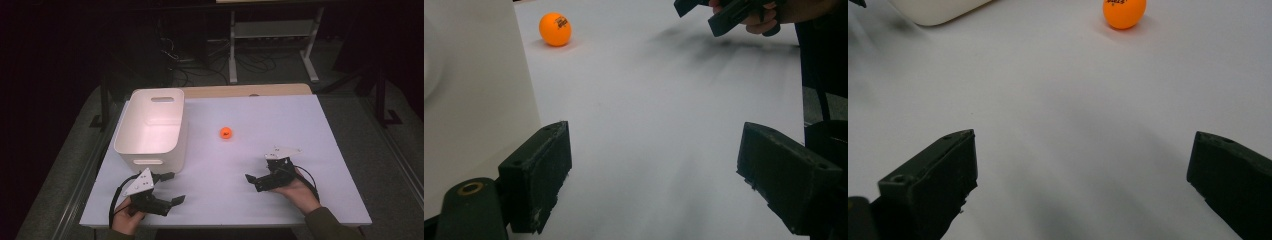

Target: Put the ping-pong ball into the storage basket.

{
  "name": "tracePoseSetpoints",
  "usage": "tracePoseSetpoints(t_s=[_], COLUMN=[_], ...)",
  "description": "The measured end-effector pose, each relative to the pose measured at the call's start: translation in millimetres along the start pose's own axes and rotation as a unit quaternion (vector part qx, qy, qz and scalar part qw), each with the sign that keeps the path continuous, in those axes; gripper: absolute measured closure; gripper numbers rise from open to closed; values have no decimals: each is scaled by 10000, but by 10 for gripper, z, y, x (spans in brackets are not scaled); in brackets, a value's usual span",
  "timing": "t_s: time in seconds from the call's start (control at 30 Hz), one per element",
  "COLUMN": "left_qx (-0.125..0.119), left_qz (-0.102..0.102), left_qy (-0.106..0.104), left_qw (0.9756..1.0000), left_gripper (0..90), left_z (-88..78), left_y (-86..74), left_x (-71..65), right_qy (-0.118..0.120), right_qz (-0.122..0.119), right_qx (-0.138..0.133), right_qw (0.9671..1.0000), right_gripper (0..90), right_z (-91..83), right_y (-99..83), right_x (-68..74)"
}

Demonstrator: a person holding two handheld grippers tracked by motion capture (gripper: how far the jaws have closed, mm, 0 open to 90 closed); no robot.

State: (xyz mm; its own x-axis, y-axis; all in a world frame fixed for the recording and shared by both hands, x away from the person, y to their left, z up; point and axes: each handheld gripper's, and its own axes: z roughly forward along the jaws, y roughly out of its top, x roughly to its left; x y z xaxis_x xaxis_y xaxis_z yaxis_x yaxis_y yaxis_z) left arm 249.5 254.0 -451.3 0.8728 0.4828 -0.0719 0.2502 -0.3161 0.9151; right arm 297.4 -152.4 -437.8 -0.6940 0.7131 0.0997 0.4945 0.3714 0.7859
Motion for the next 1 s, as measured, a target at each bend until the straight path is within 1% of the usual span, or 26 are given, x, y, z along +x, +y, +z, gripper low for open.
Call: tracePoseSetpoints(t_s=[0.43, 0.63, 1.0], left_qx=[22, 30, 31], left_qz=[11, 4, 4], left_qy=[5, 10, 9], left_qw=[10000, 10000, 10000], left_gripper=[141, 141, 141], left_z=[4, 5, 6], left_y=[1, 2, 2], left_x=[-2, -2, -2], right_qy=[10, 15, 23], right_qz=[25, 74, 28], right_qx=[19, 17, 17], right_qw=[10000, 10000, 10000], right_gripper=[0, 0, 0], right_z=[34, 44, 90], right_y=[36, 47, 98], right_x=[-7, -18, -10])
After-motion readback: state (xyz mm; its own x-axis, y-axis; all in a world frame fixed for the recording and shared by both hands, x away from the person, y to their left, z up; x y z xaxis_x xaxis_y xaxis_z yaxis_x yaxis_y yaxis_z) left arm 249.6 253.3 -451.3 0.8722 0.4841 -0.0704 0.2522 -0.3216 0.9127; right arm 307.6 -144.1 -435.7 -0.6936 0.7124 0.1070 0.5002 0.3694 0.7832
